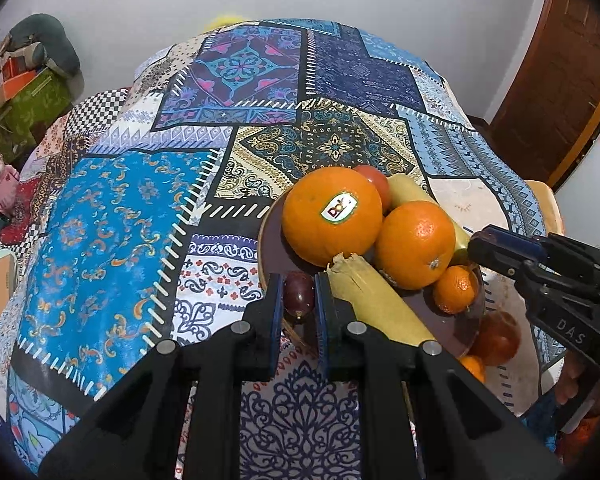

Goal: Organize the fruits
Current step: 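Open the right tool over the plate while the left tool releases its plum there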

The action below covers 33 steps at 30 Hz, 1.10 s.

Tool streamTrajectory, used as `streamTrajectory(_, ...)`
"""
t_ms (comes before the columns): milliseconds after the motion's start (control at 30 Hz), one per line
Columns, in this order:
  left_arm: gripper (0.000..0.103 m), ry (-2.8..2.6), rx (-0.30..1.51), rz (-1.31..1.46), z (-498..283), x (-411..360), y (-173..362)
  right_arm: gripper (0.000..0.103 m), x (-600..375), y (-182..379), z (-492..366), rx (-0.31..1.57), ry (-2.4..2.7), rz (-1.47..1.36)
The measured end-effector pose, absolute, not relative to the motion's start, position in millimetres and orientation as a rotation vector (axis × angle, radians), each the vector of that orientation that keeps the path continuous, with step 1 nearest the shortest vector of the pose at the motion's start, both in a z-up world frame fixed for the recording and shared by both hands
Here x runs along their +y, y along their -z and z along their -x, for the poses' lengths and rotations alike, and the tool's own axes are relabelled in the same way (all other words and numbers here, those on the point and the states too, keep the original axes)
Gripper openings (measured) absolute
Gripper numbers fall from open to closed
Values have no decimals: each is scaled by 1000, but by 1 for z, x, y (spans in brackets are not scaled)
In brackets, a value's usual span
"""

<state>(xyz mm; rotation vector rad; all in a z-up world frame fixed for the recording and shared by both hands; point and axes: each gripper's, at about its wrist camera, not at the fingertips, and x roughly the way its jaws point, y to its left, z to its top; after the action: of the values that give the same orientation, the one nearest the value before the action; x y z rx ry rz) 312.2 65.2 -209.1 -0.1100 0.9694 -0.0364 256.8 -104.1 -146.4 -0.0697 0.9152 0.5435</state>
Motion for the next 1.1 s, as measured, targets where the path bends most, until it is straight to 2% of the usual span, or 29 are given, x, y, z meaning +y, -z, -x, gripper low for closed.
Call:
streamTrajectory(167, 16, 38, 978, 116, -313, 66, 211, 23, -106, 149, -260, 933, -551, 41)
streamTrajectory(333, 38, 31, 955, 128, -309, 69, 204, 37, -110, 144, -257, 920, -543, 38)
streamTrajectory(367, 39, 30, 946, 127, -308, 69, 202, 38, -111, 142, -256, 913, -541, 42)
streamTrajectory(600, 40, 27, 890, 132, -290, 79, 175, 40, -125, 121, -243, 857, -525, 42)
streamTrajectory(733, 42, 21, 869, 118, -275, 83, 163, 45, -135, 116, -232, 838, -514, 55)
streamTrajectory(1100, 44, 44, 906, 124, -239, 78, 172, 47, -148, 144, -203, 931, -522, 67)
